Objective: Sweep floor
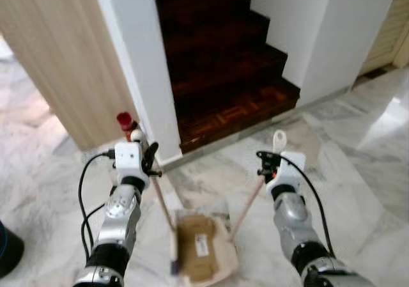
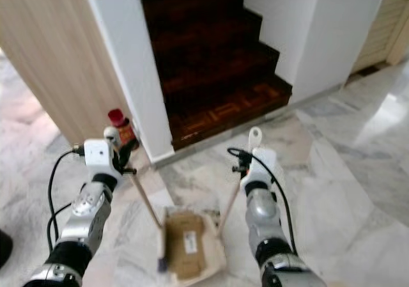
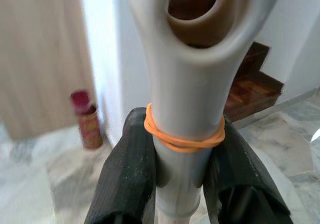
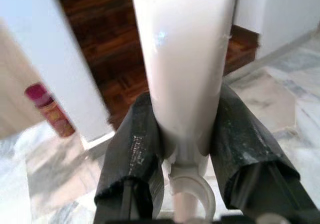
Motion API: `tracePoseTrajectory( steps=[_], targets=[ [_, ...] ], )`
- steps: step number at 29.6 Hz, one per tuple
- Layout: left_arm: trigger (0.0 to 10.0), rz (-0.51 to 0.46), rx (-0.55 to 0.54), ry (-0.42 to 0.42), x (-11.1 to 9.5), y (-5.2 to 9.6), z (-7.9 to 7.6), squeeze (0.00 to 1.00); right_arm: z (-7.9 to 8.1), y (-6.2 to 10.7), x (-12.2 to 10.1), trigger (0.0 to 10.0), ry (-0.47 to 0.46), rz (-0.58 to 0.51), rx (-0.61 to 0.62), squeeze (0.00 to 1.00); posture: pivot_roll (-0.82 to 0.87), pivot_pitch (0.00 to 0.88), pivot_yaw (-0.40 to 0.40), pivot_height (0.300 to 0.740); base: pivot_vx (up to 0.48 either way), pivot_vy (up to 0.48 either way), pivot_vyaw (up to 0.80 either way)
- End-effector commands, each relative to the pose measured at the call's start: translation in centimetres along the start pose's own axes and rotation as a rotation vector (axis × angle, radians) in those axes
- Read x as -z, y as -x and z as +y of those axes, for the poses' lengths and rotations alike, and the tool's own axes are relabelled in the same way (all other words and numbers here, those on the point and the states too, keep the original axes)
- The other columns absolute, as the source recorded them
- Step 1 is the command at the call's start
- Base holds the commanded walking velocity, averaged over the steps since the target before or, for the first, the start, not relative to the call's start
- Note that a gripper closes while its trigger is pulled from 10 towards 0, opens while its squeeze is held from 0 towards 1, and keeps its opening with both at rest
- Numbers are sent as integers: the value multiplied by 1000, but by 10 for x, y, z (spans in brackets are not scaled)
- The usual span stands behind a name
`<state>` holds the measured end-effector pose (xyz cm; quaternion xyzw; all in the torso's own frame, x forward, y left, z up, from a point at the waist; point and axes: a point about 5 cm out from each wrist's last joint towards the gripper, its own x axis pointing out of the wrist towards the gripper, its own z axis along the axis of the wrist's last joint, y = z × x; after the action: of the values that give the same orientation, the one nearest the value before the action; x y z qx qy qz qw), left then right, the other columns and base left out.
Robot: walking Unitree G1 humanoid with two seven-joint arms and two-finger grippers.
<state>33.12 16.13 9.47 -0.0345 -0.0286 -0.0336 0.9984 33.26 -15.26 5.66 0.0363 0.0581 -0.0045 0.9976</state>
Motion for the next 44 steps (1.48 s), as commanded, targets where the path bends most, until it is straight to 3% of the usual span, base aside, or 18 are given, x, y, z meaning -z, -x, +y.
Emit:
tracePoseTrajectory(
  steps=[1,8,44],
  targets=[
    [10000,-48,-5,-19,-13,-4,5,0,14,-6,-16,10000,-32,-73,-35,0,44,0,54,740,0,416,800],
    [10000,-42,-1,-23,-12,-4,3,0,15,-6,-16,10000,-36,-71,-36,0,45,0,55,740,0,416,765],
    [10000,-47,15,-36,-16,-7,3,0,14,-7,-16,10000,-33,-67,-45,0,50,0,56,740,0,415,0]
  ],
)
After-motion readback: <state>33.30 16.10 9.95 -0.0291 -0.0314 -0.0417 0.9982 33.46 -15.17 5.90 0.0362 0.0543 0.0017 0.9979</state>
